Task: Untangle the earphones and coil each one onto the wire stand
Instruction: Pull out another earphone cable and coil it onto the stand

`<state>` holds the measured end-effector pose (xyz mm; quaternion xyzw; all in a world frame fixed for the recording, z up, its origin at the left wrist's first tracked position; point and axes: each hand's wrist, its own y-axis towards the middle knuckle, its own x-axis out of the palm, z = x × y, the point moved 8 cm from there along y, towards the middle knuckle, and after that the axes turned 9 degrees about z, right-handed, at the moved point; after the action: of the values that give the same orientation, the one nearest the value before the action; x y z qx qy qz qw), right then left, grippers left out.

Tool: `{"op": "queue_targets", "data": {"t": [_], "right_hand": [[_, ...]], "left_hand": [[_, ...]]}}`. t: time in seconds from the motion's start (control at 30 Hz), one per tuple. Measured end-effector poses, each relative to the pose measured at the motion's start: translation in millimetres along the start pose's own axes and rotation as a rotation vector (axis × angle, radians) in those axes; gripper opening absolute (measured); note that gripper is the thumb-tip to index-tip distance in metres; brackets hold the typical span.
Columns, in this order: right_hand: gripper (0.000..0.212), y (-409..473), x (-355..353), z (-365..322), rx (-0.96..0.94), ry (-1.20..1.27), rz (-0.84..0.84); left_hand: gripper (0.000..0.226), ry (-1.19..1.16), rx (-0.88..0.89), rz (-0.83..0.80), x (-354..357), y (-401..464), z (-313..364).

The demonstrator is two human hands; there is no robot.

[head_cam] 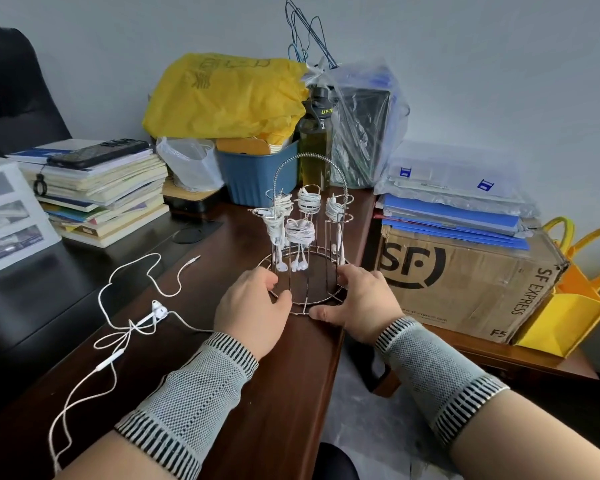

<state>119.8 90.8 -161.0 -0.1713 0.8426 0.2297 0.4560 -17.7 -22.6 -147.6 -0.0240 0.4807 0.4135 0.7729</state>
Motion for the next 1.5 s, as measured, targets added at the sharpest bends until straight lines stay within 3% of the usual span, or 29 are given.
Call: {"op": "queue_targets", "data": {"t": [0.2, 0.37, 0.53, 0.63, 1.17, 1.5], "right_hand": [[0.084, -5.9, 15.4, -8.0, -0.040, -0.157, 0.180], [0.057, -8.7, -6.8, 9.7, -0.024, 0.153, 0.250], [0.082, 3.1, -3.7, 10.3, -0.103, 0.140, 0.068], [0.081, 5.5, 1.0, 6.6, -0.107, 0.098, -0.003], [0.076, -6.5, 10.1, -8.5, 0.056, 0.007, 0.253], [0.059, -10.3, 14.9, -8.2, 0.039, 0.102, 0.221]], "left_hand": [[0.033, 0.186, 0.112, -0.106, 10.2, -6.7, 8.0], [0.032, 0.192, 0.086, -0.124, 9.0, -2.9, 2.2], [0.026, 0.179, 0.055, -0.121, 8.0, -1.2, 0.6], [0.029, 0.170, 0.057, -0.117, 7.3, -1.6, 0.0], [0.054, 0.243, 0.122, -0.188, 19.1, -2.4, 2.0], [0.051, 0.246, 0.120, -0.179, 21.0, -1.4, 1.7]]}}
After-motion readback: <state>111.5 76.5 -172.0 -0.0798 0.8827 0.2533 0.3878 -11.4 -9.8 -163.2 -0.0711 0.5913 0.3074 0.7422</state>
